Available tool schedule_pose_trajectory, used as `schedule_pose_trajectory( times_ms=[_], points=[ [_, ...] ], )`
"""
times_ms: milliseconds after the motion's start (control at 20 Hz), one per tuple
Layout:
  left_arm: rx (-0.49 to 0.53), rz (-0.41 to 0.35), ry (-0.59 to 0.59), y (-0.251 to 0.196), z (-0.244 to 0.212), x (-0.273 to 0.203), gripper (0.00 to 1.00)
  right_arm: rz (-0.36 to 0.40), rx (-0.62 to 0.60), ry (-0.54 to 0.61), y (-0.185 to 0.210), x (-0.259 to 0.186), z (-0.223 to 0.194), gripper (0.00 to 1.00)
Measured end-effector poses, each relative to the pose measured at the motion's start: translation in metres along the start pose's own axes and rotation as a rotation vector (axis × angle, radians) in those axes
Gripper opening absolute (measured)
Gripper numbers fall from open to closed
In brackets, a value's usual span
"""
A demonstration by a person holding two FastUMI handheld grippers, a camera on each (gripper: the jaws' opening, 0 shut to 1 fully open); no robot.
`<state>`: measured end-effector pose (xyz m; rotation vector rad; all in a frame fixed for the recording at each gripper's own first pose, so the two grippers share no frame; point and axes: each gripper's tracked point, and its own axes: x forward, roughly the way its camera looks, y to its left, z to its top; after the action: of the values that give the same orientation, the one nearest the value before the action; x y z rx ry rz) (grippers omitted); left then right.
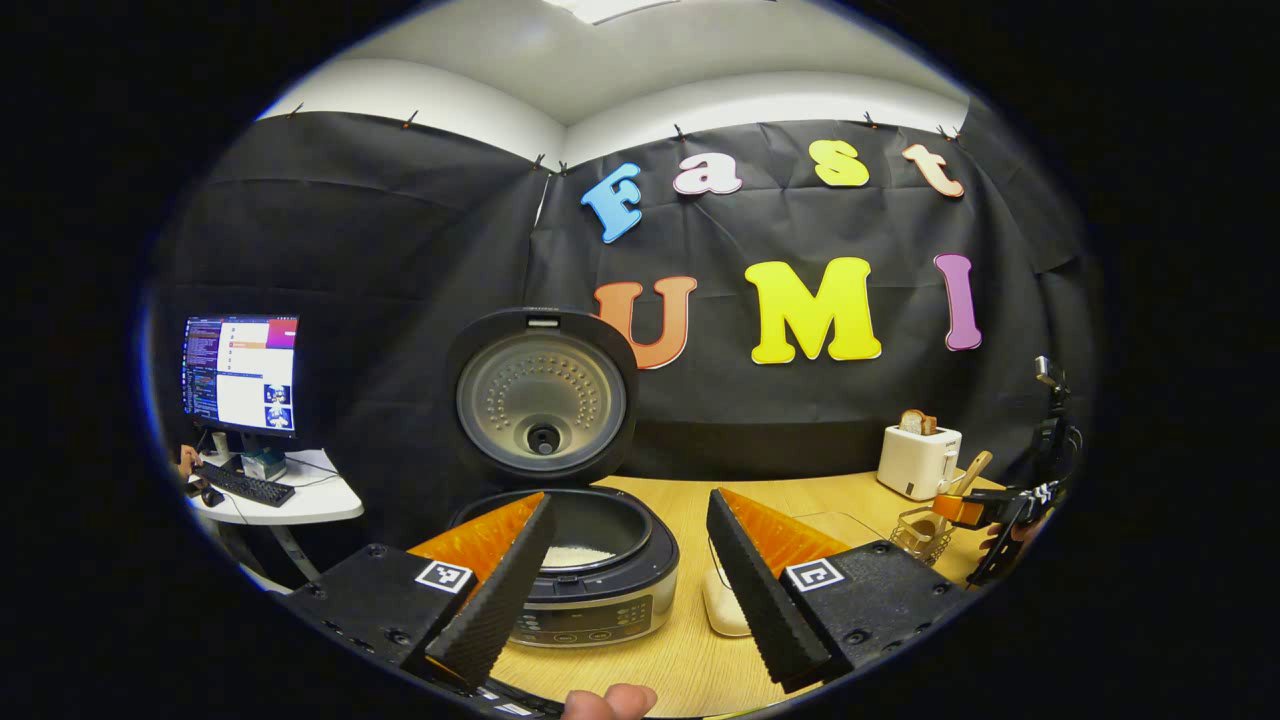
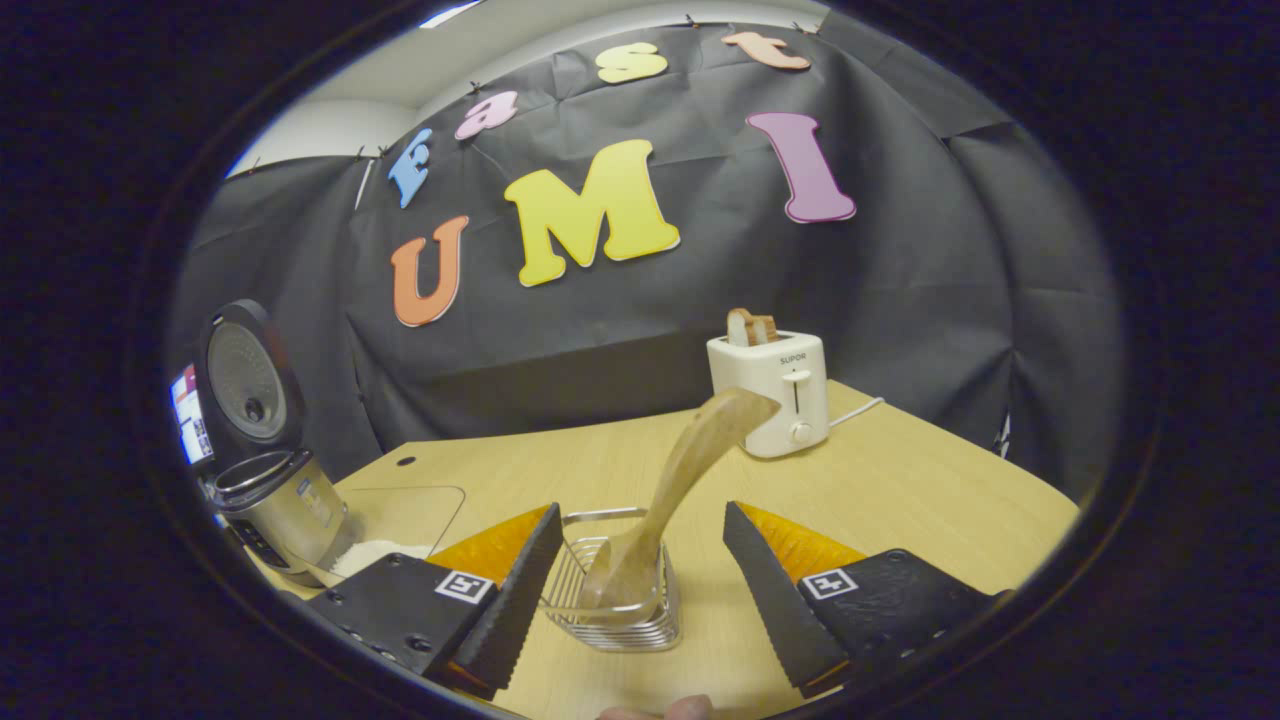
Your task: Close the left gripper, press the button to open the rice cooker; take a wooden spoon from the chopstick holder with the right hand, scoop a spoonful of rice and pour it into the rice cooker, then put the wooden spoon back into the chopstick holder.
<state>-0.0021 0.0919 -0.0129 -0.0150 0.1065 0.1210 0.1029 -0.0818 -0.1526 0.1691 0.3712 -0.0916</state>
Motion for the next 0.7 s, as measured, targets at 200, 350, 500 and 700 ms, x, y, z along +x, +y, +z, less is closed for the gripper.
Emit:
schedule_pose_trajectory(
  times_ms=[200,350,500,700],
  points=[
    [0.032,0.043,-0.026,0.012,0.038,0.012,0.97,0.019,-0.053,-0.016,-0.003,-0.041,0.0,0.95],
    [0.091,0.072,-0.033,0.029,0.086,0.037,0.97,0.078,-0.095,-0.05,0.011,-0.067,0.009,0.96],
    [0.077,0.094,-0.018,0.039,0.126,0.07,0.97,0.118,-0.144,-0.112,0.023,-0.083,0.024,0.95],
    [0.059,0.087,-0.001,0.045,0.176,0.124,0.98,0.177,-0.186,-0.111,0.037,-0.092,0.015,0.95]
  ],
)
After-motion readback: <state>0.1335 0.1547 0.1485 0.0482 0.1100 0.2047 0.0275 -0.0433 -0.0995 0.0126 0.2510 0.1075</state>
